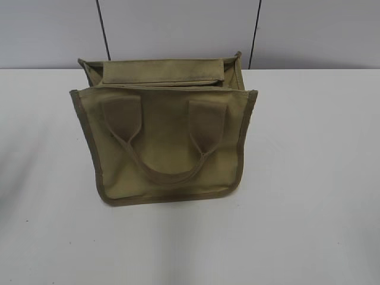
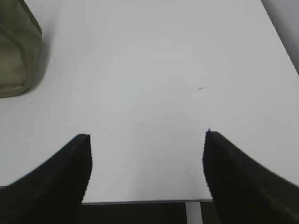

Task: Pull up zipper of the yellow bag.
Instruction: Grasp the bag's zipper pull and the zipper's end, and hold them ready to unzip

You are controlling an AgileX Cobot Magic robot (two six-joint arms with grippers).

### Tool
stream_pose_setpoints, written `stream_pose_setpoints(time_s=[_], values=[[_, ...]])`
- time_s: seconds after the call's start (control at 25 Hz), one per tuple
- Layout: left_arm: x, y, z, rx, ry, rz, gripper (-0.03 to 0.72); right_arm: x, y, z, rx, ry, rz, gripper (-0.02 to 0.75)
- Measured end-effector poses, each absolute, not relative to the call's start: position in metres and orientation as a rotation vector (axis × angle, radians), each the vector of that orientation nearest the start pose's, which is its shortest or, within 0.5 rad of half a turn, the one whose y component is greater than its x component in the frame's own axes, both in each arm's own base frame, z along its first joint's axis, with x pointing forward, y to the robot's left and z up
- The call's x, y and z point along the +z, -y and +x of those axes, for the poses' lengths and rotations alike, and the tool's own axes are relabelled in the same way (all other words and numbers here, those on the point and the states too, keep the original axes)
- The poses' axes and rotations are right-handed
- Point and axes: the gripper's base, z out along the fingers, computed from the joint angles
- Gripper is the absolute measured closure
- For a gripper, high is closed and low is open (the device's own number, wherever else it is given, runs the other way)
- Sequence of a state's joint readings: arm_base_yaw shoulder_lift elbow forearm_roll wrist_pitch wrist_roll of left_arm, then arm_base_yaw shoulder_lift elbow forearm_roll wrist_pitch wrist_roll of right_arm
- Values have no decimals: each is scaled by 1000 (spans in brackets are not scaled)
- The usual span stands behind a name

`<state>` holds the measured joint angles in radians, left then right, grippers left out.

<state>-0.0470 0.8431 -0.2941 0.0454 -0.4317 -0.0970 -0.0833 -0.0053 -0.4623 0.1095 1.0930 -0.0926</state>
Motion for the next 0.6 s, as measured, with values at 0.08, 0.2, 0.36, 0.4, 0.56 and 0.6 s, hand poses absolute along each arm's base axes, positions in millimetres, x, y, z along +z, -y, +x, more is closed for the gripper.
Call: stream_pose_setpoints(time_s=[0.08, 0.2, 0.36, 0.4, 0.56, 0.6], values=[[250, 16, 187, -133, -1610, 65, 334, 265, -9, -2, 27, -2104, -15, 174], [234, 29, 207, -232, -1561, 172, 348, 265, -9, -2, 27, -2104, -15, 174], [205, 39, 224, -354, -1594, 230, 352, 265, -9, -2, 27, -2104, -15, 174], [198, 41, 226, -374, -1609, 246, 352, 265, -9, -2, 27, -2104, -15, 174], [181, 51, 229, -445, -1650, 354, 353, 265, -9, -2, 27, -2104, -15, 174], [178, 52, 229, -456, -1658, 371, 353, 265, -9, -2, 27, -2104, -15, 174]])
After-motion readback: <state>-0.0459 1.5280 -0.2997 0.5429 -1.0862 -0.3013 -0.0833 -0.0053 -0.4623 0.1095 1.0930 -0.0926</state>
